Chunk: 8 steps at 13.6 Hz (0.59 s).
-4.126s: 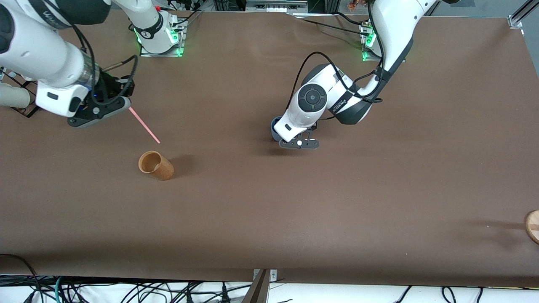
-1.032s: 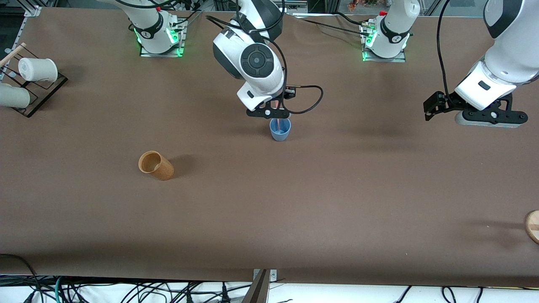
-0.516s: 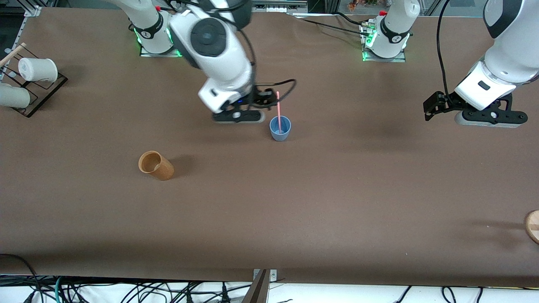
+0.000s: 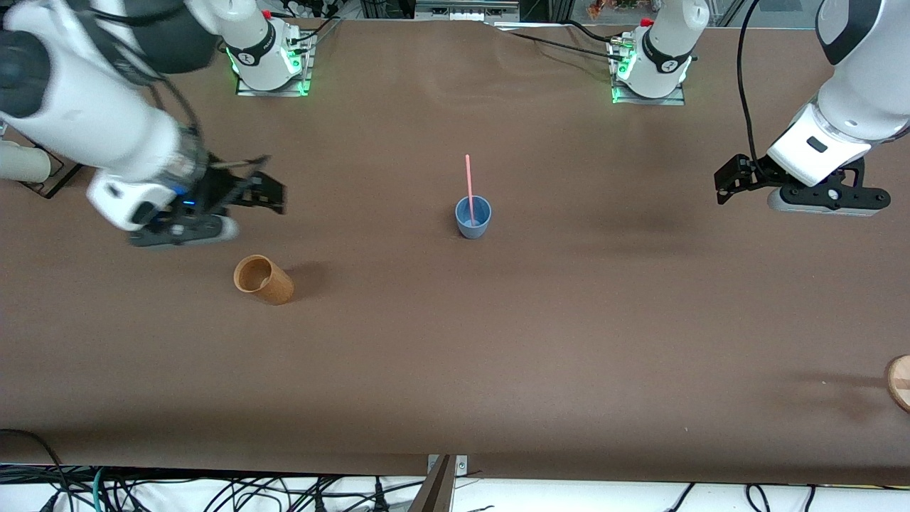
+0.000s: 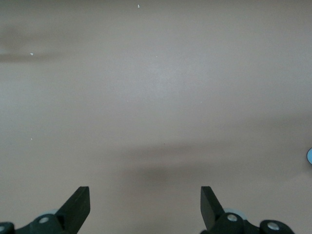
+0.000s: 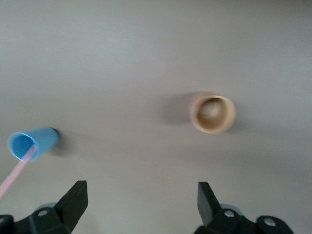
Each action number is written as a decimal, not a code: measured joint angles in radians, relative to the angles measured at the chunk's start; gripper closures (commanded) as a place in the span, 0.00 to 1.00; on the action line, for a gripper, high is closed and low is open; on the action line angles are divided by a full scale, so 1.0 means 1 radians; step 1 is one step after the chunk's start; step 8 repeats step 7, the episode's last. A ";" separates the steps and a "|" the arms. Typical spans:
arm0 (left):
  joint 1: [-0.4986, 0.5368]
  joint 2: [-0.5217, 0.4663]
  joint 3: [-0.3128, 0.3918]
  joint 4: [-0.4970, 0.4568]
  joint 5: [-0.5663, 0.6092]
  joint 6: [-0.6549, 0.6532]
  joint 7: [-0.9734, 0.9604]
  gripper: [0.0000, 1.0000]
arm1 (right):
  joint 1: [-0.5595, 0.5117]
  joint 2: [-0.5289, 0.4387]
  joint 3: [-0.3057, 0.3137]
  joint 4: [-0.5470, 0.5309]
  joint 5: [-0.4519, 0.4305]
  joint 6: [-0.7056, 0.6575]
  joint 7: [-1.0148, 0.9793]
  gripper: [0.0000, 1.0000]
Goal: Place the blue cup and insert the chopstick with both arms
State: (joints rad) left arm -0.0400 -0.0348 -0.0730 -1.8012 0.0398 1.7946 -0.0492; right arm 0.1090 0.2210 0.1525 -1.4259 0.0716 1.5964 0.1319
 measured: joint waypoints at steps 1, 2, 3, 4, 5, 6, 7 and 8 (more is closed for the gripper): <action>0.000 0.000 -0.002 0.000 0.000 0.000 0.000 0.00 | -0.012 -0.030 -0.032 -0.017 -0.008 -0.016 -0.056 0.00; 0.000 0.000 -0.004 0.000 0.000 0.000 0.000 0.00 | -0.020 -0.058 -0.055 -0.037 -0.021 -0.019 -0.093 0.00; 0.000 0.000 -0.007 0.000 0.000 0.000 0.000 0.00 | -0.023 -0.082 -0.066 -0.056 -0.039 -0.019 -0.110 0.00; 0.000 0.000 -0.011 0.001 0.000 0.000 0.000 0.00 | -0.023 -0.100 -0.067 -0.071 -0.054 -0.018 -0.112 0.00; 0.000 0.000 -0.016 0.001 0.000 0.000 0.000 0.00 | -0.021 -0.111 -0.065 -0.082 -0.059 -0.017 -0.112 0.00; 0.000 0.000 -0.020 0.001 0.000 0.000 0.000 0.00 | -0.019 -0.116 -0.063 -0.087 -0.062 -0.016 -0.112 0.00; 0.000 0.000 -0.021 0.001 0.000 0.000 0.000 0.00 | -0.017 -0.119 -0.062 -0.088 -0.064 -0.015 -0.112 0.00; 0.000 0.000 -0.021 0.001 0.000 0.000 0.000 0.00 | -0.017 -0.119 -0.062 -0.088 -0.064 -0.015 -0.112 0.00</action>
